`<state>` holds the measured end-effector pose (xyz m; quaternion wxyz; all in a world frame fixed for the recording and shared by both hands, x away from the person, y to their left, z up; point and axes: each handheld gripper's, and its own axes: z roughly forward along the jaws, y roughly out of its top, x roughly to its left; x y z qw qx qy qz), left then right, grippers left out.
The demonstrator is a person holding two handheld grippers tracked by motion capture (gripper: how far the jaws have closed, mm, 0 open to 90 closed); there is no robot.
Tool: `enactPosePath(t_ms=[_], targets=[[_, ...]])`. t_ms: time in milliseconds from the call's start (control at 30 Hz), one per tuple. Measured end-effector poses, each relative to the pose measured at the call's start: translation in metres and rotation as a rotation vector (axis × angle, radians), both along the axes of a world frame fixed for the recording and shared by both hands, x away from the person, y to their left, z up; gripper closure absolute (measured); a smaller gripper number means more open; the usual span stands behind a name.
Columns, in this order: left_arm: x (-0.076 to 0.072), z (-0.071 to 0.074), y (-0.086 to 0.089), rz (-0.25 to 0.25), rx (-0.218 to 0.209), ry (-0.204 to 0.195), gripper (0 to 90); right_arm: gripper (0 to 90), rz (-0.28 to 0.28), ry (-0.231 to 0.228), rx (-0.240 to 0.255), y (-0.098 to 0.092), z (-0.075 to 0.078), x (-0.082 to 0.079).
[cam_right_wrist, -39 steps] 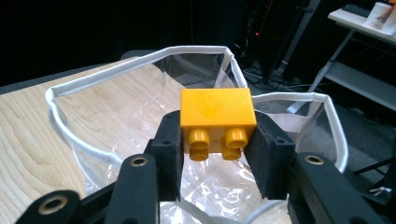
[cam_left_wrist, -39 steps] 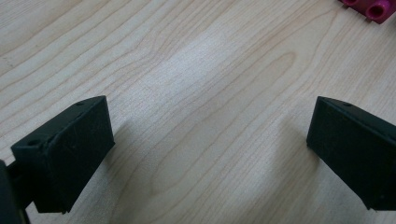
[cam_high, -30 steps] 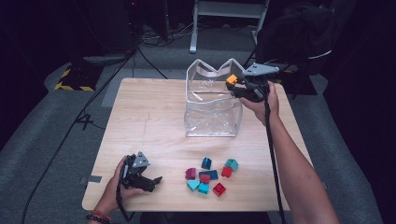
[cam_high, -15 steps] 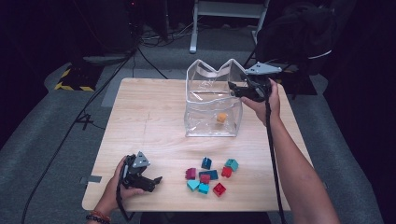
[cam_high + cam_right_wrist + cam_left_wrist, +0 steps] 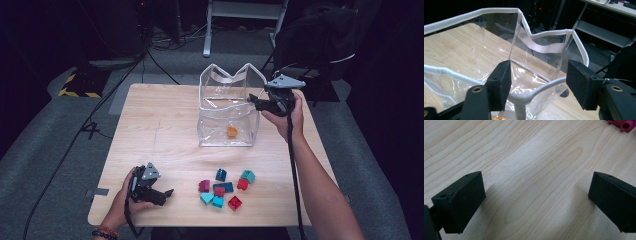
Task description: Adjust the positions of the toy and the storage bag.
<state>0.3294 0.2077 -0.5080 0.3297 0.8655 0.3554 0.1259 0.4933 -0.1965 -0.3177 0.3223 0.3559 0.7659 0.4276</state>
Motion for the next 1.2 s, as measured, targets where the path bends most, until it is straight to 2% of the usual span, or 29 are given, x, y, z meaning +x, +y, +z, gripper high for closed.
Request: enactPosePath(t_ms=[100,200,267,300,333,400,433,500,667,733,767,800,833,900,1000,1100,1133,1200], targets=[[0.000,0.000,0.000,0.000,0.000,0.001,1.2,37.9,0.001,-0.003,0.016,-0.002,-0.002,-0.002],[0.000,0.000,0.000,0.000,0.001,-0.001,1.2,44.6,0.029,0.012,0.057,-0.005,-0.005,-0.005],[0.000,0.000,0.000,-0.001,0.004,-0.004,1.3,50.1,0.037,0.009,0.065,-0.006,-0.006,-0.007],[0.000,0.000,0.000,-0.002,0.005,-0.004,1.4,53.2,0.058,0.019,0.078,-0.007,-0.007,-0.009],[0.000,0.000,0.000,-0.001,0.005,-0.004,1.4,53.3,0.065,0.024,0.079,-0.007,-0.007,-0.009],[0.000,0.000,0.000,-0.001,0.005,-0.004,1.4,59.3,0.081,0.027,0.065,-0.006,-0.006,-0.013],[0.000,0.000,0.000,-0.002,0.005,-0.004,1.4,59.3,0.081,0.027,0.065,-0.006,-0.006,-0.013],[0.000,0.000,0.000,0.000,0.001,-0.002,1.5,66.0,0.089,0.012,0.045,-0.005,-0.006,-0.016],[-0.001,0.000,0.000,-0.001,-0.001,0.000,2.0,74.6,0.115,-0.011,0.002,-0.002,-0.006,-0.024],[-0.001,0.000,0.000,0.000,-0.003,0.000,2.0,80.9,0.114,-0.021,0.000,-0.005,-0.005,-0.027],[-0.001,0.000,0.000,0.000,-0.003,0.000,2.0,87.2,0.122,-0.024,0.012,-0.009,-0.004,-0.029],[-0.001,0.000,0.000,0.001,-0.004,0.000,2.0,87.5,0.137,-0.014,0.022,-0.011,-0.003,-0.029],[-0.001,0.000,0.000,0.000,-0.004,0.000,2.0,86.5,0.140,-0.006,0.021,-0.013,-0.003,-0.030],[-0.001,0.000,0.000,0.000,-0.003,0.000,2.0,75.1,0.142,0.004,0.002,-0.014,-0.003,-0.032],[-0.001,0.000,0.000,0.001,-0.004,0.000,2.0,62.6,0.144,-0.016,0.015,-0.016,-0.001,-0.035],[-0.001,0.000,0.000,0.000,-0.003,0.000,2.0,51.3,0.197,-0.036,0.043,-0.015,0.001,-0.037],[-0.001,0.000,0.000,0.000,-0.004,0.000,2.0,48.6,0.230,-0.040,0.040,-0.013,0.001,-0.037],[-0.001,0.000,0.000,0.001,-0.004,0.000,2.0,43.9,0.250,-0.046,0.007,-0.007,0.000,-0.038]])
